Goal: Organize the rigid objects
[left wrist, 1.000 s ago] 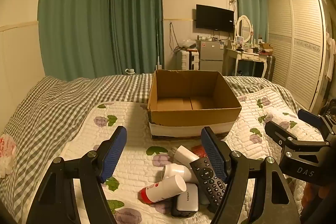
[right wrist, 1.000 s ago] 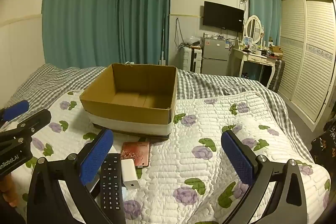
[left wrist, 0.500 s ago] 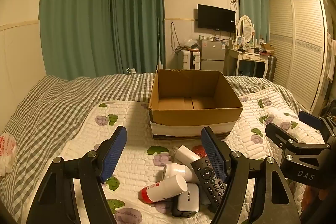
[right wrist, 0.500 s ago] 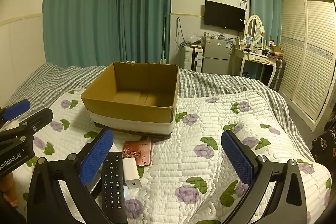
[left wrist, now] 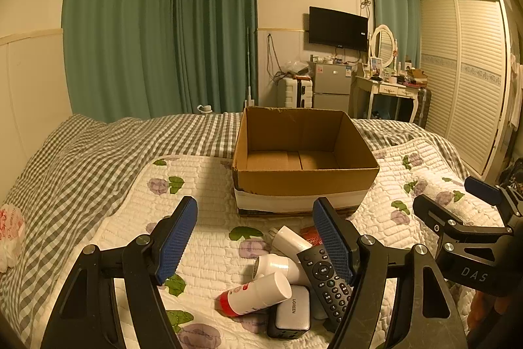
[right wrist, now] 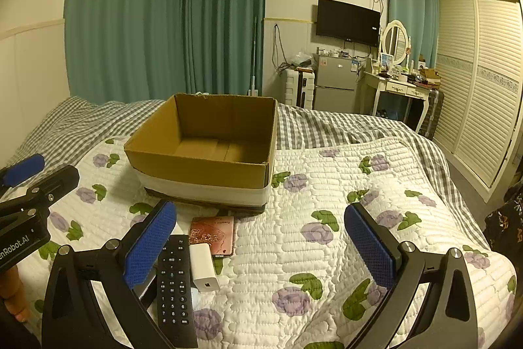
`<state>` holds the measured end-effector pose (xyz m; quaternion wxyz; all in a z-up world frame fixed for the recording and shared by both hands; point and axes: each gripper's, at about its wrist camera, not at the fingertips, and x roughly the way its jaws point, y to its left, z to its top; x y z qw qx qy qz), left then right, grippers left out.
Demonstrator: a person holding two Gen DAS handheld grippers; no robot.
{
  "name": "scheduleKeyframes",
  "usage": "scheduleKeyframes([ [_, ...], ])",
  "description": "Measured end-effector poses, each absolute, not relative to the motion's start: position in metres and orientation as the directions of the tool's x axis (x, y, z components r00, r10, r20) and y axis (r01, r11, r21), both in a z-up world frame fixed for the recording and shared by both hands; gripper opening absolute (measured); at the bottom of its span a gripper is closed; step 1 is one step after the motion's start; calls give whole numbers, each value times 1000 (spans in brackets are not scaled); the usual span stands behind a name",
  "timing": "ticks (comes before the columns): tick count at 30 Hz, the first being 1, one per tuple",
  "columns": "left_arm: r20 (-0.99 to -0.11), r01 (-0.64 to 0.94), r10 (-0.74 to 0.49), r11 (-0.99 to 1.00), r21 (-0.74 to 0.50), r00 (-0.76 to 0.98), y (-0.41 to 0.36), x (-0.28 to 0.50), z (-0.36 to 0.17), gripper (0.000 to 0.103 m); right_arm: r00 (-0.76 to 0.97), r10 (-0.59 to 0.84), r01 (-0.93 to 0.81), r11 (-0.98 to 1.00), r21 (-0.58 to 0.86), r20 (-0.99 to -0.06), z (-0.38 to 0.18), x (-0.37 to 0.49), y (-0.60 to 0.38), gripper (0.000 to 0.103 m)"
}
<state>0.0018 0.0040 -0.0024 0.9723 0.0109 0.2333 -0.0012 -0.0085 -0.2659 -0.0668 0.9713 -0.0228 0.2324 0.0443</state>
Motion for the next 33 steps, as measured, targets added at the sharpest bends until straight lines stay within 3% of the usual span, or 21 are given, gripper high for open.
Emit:
scheduleKeyframes([
  [33, -463, 2, 3, 1000, 11, 886, 4, 2, -7, 76, 878, 74, -98, 995, -27, -472, -72, -5, -263, 103],
])
